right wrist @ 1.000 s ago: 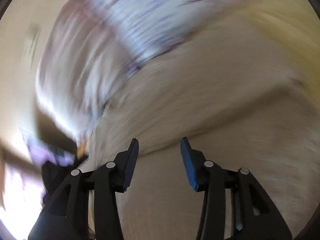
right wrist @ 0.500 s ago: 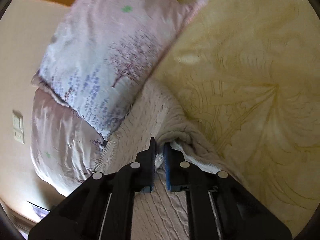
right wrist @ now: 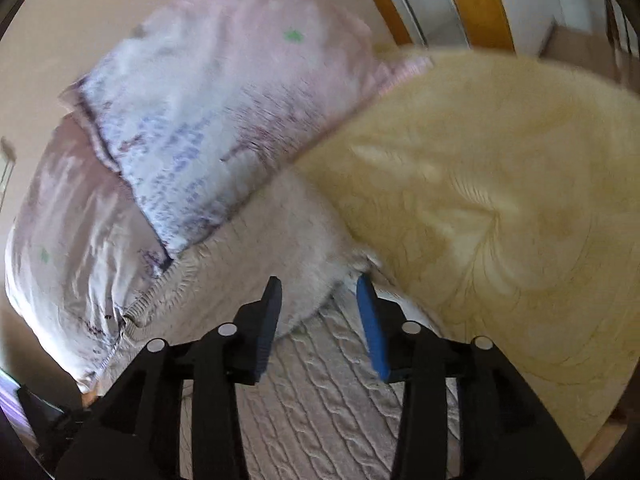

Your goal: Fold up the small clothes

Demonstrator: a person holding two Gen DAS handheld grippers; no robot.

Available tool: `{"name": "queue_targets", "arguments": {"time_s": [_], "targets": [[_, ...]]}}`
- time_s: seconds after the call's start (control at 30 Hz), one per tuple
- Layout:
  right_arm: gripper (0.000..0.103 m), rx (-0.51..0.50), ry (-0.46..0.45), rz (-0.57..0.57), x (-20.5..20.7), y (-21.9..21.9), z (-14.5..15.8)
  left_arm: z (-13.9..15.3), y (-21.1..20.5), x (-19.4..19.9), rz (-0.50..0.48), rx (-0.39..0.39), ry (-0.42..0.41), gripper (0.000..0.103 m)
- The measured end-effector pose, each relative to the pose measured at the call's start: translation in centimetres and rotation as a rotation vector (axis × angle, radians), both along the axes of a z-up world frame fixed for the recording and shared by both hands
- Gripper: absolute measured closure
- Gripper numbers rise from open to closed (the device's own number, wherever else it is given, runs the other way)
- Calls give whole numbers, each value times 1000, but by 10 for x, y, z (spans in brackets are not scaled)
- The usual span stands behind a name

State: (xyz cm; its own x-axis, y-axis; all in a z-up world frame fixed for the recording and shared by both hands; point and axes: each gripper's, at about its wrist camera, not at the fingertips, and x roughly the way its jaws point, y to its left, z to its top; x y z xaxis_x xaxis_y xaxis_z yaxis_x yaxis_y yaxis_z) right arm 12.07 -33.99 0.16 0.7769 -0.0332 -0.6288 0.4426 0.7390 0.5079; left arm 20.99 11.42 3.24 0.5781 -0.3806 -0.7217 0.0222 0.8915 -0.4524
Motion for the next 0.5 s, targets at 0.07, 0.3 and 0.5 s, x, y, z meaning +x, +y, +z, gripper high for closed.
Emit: {"name": "queue_targets", "arguments": {"time_s": [0.07,0.3,0.5], "targets": [[56,0,-15,80,9,9,5,7,26,-20,26,-19,-34,47],[38,66,90,277,52,47,-12,6,134,-84,283,-44,-33,45],[32,103,73,319,49,55,-9,-21,221,-109,532,-205,45,52]]}}
